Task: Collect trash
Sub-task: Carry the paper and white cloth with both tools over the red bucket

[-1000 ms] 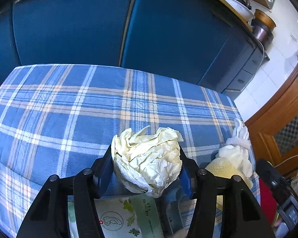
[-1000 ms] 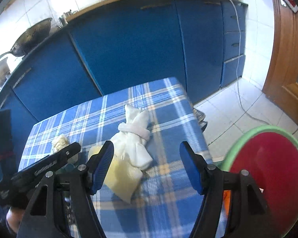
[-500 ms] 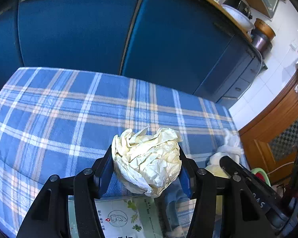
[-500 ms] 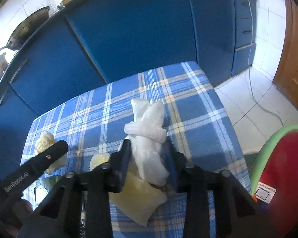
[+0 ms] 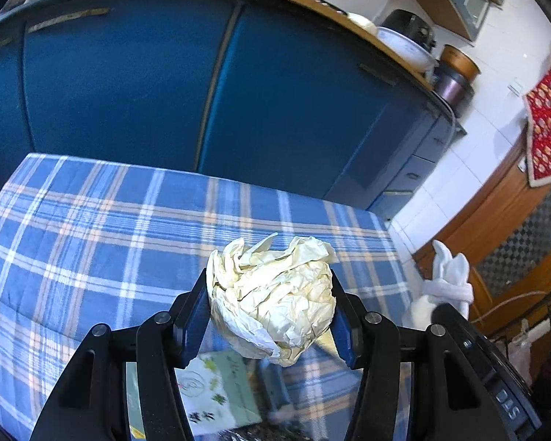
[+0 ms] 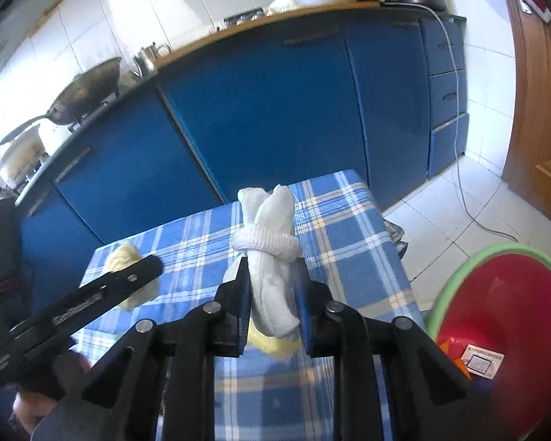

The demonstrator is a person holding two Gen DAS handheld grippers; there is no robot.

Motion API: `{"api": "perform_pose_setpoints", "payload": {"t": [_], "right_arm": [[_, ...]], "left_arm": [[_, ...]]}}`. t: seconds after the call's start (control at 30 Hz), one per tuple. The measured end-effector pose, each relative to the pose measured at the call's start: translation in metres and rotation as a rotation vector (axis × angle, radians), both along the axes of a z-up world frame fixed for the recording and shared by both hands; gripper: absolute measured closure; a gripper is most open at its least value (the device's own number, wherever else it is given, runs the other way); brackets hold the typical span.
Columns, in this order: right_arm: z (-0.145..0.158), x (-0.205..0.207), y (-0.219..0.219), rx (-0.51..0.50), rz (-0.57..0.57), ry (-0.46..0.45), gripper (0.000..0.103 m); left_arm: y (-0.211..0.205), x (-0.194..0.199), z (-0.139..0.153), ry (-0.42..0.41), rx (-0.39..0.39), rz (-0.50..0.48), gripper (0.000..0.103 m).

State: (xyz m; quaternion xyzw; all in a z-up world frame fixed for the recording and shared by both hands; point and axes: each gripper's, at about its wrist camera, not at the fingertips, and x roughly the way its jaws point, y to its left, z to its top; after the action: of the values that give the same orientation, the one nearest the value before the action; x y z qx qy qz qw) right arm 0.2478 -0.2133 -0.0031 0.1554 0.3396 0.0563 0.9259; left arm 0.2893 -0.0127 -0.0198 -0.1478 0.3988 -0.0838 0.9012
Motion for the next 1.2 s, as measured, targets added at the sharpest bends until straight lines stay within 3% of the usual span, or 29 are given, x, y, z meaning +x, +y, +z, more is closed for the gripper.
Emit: {"api": "perform_pose_setpoints", "payload": {"t": [0.1,0.53,1.2], "right_arm": [[0.006,-0.021,-0.006,0.004,-0.002,-0.017,0.079],[0.009,-0.1,-0.048,0.051,-0.087,-0.019,0.079],[0.002,-0.169,-0.127,0.025,-0.327,-0.034,0.079]], "left_arm": [[-0.011,-0.005,0.006,-0.013,0.032,-0.026,0.044],[-0.044,-0.026,0.02,-0.054,0.035,-0.127,0.044],[-0.101,-0.074,0.041,-0.122,0.05,-0.328,0.044]]}}
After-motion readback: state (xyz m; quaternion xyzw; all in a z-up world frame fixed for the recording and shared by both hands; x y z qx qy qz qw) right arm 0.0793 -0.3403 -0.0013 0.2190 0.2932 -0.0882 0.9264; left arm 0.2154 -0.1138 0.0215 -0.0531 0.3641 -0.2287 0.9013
